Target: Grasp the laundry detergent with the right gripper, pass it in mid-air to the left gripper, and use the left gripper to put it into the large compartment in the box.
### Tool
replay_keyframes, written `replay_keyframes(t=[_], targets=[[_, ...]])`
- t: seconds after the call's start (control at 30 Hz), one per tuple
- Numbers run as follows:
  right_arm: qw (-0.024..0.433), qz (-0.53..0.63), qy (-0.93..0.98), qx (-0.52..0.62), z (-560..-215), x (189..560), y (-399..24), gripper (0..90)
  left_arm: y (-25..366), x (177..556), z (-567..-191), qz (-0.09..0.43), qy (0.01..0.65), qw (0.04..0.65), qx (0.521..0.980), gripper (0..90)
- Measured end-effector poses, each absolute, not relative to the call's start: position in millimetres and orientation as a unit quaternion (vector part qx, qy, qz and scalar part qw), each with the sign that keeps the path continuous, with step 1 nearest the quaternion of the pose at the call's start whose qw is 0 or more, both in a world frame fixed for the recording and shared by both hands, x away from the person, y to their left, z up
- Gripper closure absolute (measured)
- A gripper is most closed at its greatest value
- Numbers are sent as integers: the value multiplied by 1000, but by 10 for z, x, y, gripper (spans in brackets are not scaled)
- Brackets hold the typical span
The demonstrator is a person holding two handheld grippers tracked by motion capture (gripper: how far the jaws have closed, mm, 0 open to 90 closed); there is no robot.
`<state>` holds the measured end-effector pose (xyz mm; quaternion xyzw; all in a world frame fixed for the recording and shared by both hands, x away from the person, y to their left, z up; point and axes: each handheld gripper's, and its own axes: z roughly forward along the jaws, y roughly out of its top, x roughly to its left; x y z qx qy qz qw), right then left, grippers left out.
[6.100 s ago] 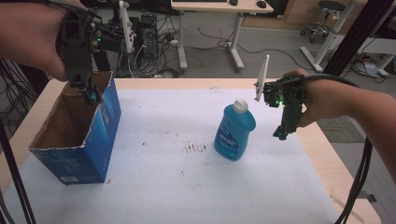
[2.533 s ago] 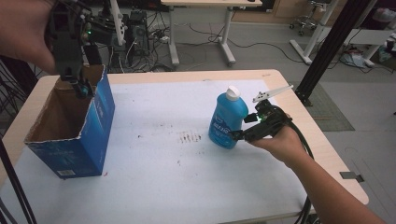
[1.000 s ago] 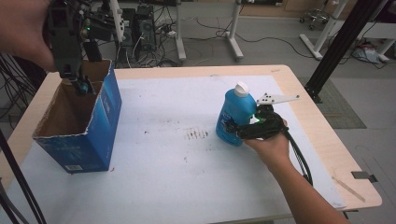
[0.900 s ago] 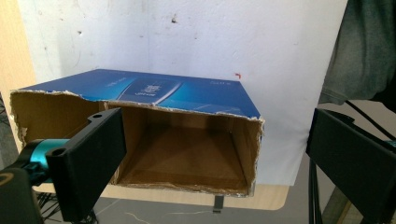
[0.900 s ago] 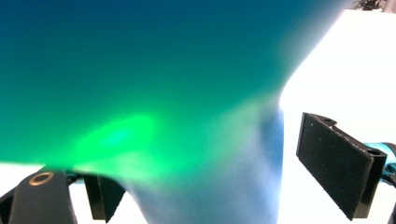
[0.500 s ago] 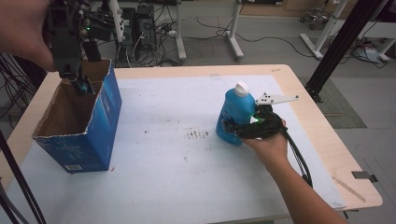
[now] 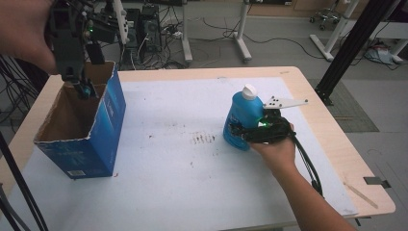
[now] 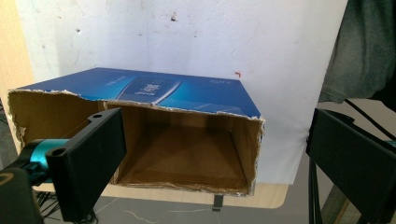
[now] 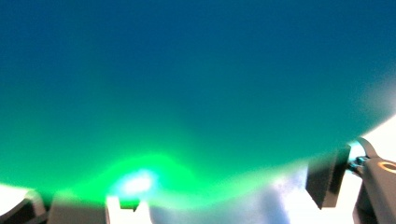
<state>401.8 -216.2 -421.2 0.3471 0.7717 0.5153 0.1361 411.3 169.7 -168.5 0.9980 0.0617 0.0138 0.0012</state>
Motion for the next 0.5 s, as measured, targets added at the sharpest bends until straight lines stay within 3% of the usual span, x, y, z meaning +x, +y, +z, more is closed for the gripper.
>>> replay_keyframes(t=[0.5], targets=[[139,524,769,338,-4227,4026,-2159,342,1686,4130,-1702,12,62,-4,998,48]])
